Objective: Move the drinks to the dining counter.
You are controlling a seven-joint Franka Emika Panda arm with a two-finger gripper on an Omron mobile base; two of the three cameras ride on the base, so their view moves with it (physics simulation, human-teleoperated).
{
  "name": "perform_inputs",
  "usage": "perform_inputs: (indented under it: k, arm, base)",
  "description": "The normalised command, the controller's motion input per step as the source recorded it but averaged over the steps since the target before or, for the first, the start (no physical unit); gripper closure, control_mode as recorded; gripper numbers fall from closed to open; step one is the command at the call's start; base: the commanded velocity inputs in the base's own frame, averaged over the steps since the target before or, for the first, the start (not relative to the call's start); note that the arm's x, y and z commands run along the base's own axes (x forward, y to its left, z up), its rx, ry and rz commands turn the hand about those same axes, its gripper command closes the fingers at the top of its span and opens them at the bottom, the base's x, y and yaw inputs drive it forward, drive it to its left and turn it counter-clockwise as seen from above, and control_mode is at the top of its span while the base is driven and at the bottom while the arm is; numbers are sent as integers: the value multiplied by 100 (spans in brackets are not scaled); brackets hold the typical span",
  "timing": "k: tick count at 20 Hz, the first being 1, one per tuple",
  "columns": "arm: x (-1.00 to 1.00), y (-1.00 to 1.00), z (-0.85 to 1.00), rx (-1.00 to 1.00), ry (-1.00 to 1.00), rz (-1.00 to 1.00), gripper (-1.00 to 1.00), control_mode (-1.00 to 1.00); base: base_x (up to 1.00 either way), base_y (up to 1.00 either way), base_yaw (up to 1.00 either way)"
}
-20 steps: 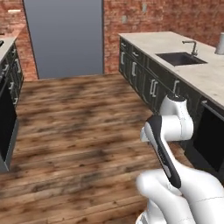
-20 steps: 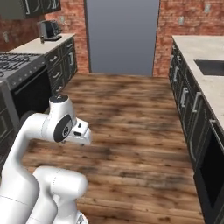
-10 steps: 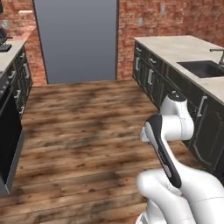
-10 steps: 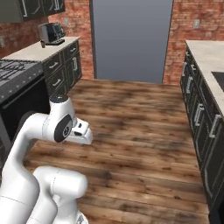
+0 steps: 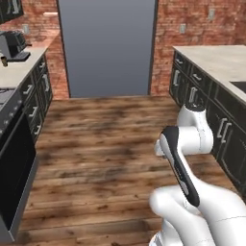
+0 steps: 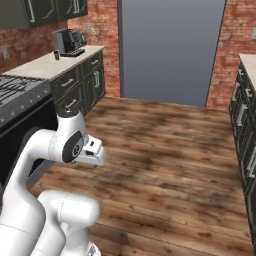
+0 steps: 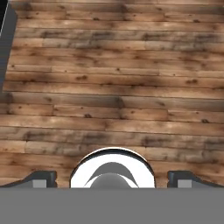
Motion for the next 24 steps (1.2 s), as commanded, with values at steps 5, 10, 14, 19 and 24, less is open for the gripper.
perform_inputs:
  k: [5,10,14,19,24]
  arm:
    - [0,0,0,0,0,0,-100,100]
    - [0,0,0,0,0,0,-100,100]
    - [0,0,0,0,0,0,-100,100]
    - [0,0,0,0,0,0,-100,100]
    - [0,0,0,0,0,0,-100,100]
  base:
    - [100,14,28]
    - [100,14,28]
    - [100,25,26]
    - [100,20,35]
    - [100,20,44]
